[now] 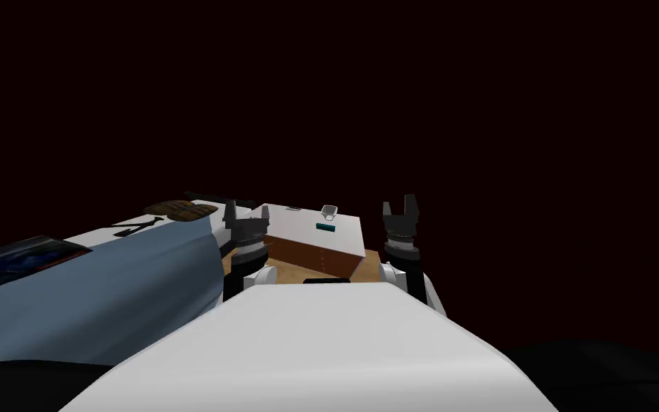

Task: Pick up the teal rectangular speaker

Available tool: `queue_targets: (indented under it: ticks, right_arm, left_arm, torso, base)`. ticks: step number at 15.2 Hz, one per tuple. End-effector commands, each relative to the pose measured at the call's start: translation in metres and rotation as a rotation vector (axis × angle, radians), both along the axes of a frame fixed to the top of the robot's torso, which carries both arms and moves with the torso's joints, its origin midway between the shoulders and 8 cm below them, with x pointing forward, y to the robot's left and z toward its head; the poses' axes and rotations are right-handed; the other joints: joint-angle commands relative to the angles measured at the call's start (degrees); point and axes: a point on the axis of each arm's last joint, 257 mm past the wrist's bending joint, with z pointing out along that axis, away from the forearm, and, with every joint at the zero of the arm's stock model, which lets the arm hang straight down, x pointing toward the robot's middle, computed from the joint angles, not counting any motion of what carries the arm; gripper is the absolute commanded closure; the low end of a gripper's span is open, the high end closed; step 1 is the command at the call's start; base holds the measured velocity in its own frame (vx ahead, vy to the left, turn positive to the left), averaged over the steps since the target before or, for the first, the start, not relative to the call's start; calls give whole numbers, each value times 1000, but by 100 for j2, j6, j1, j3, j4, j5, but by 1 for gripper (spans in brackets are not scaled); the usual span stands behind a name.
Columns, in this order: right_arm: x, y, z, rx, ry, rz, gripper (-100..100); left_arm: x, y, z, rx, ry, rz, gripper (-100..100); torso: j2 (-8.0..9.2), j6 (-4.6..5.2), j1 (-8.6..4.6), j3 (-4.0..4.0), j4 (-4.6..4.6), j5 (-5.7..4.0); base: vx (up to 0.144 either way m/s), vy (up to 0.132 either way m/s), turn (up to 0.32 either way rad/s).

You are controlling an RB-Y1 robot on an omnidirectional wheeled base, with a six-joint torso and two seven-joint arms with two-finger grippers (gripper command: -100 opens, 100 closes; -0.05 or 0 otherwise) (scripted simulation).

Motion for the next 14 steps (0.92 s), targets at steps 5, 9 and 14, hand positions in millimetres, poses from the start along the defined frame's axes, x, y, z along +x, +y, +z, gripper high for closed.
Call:
queue_targets:
  ticks: [5,9,14]
  right_arm:
    - [0,0,0,0,0,0,0]
    - [0,0,0,0,0,0,0]
    - [0,0,0,0,0,0,0]
  left_arm:
    - [15,-1,-14,83,83,-38,-100]
    - [35,12,-38,138,202,-44,-100]
    - [51,30,-61,157,310,-30,-100]
  torso:
    - [1,3,10,1,0,2]
    - [3,4,17,2,1,4]
    - [2,6,18,1,0,4]
  base:
    - [-2,14,-127]
    - [-9,32,-244]
    - [-9,32,-241]
